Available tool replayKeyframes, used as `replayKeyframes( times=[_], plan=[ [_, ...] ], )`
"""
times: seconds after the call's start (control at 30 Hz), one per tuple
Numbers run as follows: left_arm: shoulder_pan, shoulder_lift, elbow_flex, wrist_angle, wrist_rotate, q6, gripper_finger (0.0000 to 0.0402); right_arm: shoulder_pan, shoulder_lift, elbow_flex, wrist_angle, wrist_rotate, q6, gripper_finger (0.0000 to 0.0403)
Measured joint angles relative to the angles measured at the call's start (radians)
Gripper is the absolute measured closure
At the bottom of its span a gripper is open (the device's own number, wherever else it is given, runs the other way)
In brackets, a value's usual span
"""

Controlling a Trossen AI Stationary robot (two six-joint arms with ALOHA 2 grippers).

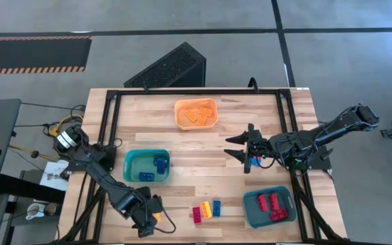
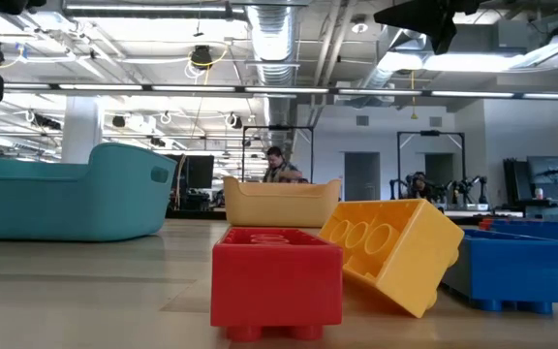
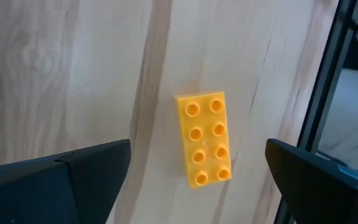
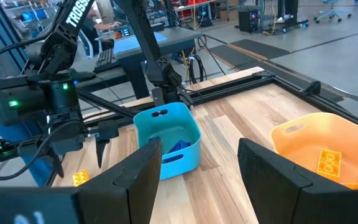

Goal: Sort & place blocks by color
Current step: Put the yellow game piece into the orange bin

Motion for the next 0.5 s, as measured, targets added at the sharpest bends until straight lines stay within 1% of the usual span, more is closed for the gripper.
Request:
replayKeyframes(
  times=[0.07,0.27,0.5],
  plan=[
    [0.000,0.015,0.000,0.014,0.009,-0.009,0.0048,0.000,0.000,0.000,0.000,0.000,0.000,0.0168],
    [-0.002,0.084,0.000,0.044,0.056,0.026,0.0048,0.000,0.000,0.000,-0.008,0.000,0.000,0.0168],
    [-0.002,0.146,0.005,0.034,0.048,0.023,0.0049,0.000,0.000,0.000,-0.012,0.000,0.000,0.0168]
  ],
)
